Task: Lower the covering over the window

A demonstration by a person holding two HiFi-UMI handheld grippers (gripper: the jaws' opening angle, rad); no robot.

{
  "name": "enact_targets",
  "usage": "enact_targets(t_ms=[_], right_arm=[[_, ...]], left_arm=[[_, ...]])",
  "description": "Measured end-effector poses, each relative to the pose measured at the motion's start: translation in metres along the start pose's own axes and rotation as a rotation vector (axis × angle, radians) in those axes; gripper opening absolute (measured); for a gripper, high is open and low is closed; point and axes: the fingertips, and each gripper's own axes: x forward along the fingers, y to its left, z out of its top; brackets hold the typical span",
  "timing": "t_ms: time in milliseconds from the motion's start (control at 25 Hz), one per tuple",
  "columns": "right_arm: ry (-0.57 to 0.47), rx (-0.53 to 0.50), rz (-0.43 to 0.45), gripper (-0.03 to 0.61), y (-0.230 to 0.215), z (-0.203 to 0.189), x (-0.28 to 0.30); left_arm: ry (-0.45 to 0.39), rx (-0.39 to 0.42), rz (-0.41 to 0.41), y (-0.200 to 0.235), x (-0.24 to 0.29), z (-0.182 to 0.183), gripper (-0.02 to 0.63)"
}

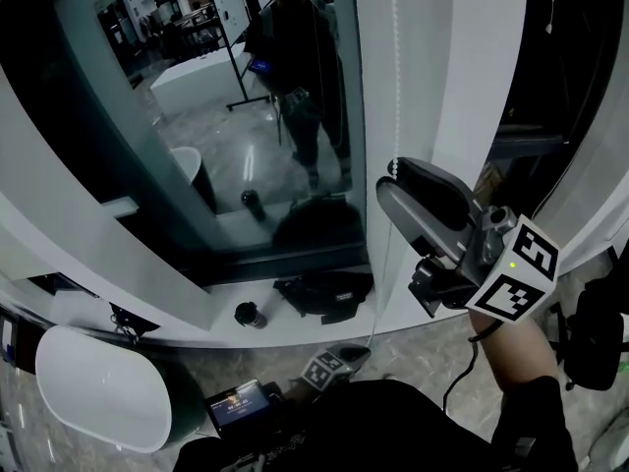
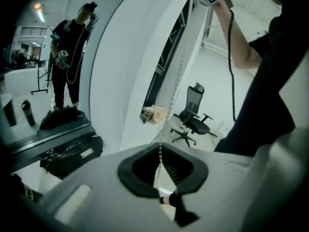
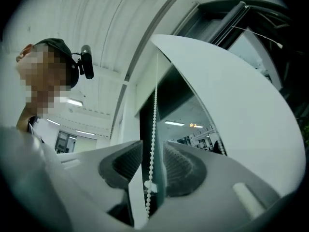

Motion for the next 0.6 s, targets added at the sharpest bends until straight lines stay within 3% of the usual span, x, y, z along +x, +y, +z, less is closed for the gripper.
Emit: enact_targets(t_ms=[80,120,200,320,400,480,600], right_arm=[[0.031,-0.036,-0.013,0.113,0.002,0.003,0.008],[0.046,-0.064,-0.034,0.02,0.0,0.003,0.011],[0.052,-0.19,-0.075,0.017,0.001,0.006,0.009],[0.073,-0.643,-0.16,0.015,0.017,0.007,-0.003],[0.166,-0.864,-0.194,0.015,0.021,-0.014,-0.008],[0.287,-0.92,-0.204,0.014,0.012,-0.058,-0.018],[0.516,-0.829,-0.239,0.014,-0.021,-0.157,-0.053]], left_arm=[[-0.004,0.0,-0.008,-0.003,0.0,0.001,0.014],[-0.008,-0.004,-0.009,-0.004,0.0,0.002,0.014],[-0.02,-0.023,-0.012,-0.006,-0.001,0.0,0.014],[-0.064,-0.063,-0.06,-0.008,-0.008,-0.001,0.017],[-0.157,-0.145,-0.1,-0.005,-0.022,0.018,0.018],[-0.287,-0.236,-0.102,0.006,-0.043,0.048,0.018],[-0.471,-0.299,-0.049,0.029,-0.082,0.084,0.018]])
